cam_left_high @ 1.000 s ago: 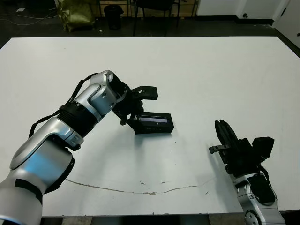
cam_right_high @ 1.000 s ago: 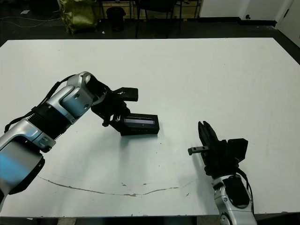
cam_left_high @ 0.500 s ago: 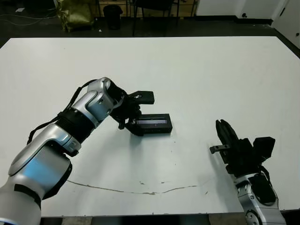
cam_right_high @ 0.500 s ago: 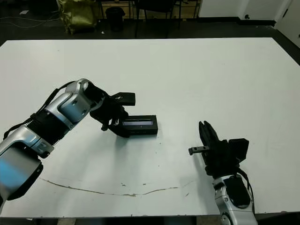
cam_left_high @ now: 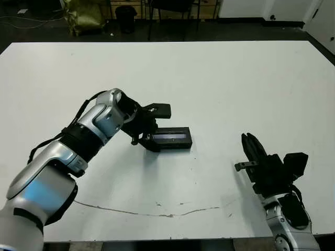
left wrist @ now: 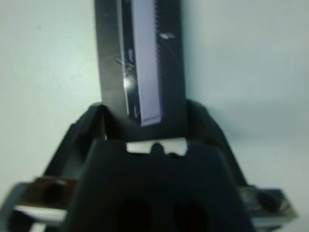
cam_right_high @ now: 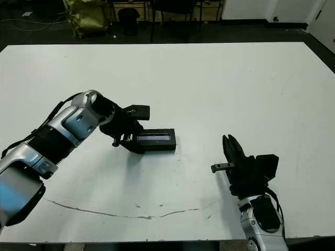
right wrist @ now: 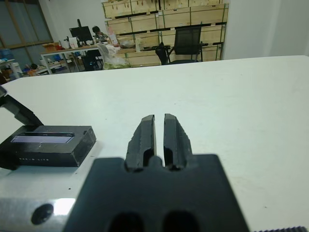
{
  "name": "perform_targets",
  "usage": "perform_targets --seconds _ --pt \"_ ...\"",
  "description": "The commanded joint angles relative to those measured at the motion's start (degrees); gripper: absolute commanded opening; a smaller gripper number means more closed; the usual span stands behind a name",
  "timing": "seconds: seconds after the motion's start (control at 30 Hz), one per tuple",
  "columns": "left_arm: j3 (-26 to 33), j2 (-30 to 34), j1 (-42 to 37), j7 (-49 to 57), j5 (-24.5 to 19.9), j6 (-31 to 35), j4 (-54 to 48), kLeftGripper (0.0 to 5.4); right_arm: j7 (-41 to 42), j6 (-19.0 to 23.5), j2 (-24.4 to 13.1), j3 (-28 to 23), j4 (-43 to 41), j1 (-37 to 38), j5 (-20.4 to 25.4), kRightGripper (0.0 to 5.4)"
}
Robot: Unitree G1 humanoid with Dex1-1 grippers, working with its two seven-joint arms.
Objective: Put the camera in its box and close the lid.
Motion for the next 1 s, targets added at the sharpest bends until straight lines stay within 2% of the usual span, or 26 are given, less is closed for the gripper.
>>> perform_targets --seconds 0.03,0.23,0.47,0.67,0.77,0.9,1.0 --pt "-2.9 1.1 3.4 -1.5 3.0 -0.4 3.7 4.03 0.7 -0.2 -0.4 -0.5 1.2 0.7 0.5 0.00" --pt "-2.7 2.0 4.2 -0.8 3.7 0.1 2.5 5.38 0.6 -0.2 -0.5 -0.6 1.1 0.8 0.0 0.00" --pt "-3.4 4.5 5.7 1.5 6.2 -5.2 1.4 5.38 0.6 -0.1 -0.1 -0.5 0.9 1.0 0.6 0.00" --pt "-3.3 8.1 7.5 3.0 8.0 -5.2 2.5 5.38 0.8 0.0 0.0 -0.8 1.3 1.0 1.4 0.00" --pt "-2.8 10.5 8.3 7.3 9.9 -7.5 4.9 5.38 0.3 0.9 -0.2 -0.7 0.6 1.2 1.1 0.00" --pt "2.5 11.2 7.3 12.1 8.2 -2.8 11.6 5.38 0.7 0.5 -0.5 -0.6 0.9 0.9 0.8 0.00" --pt "7.4 13.2 7.9 17.7 7.0 -3.9 11.5 5.29 0.9 -0.1 -0.7 -0.4 1.3 0.6 0.4 0.00"
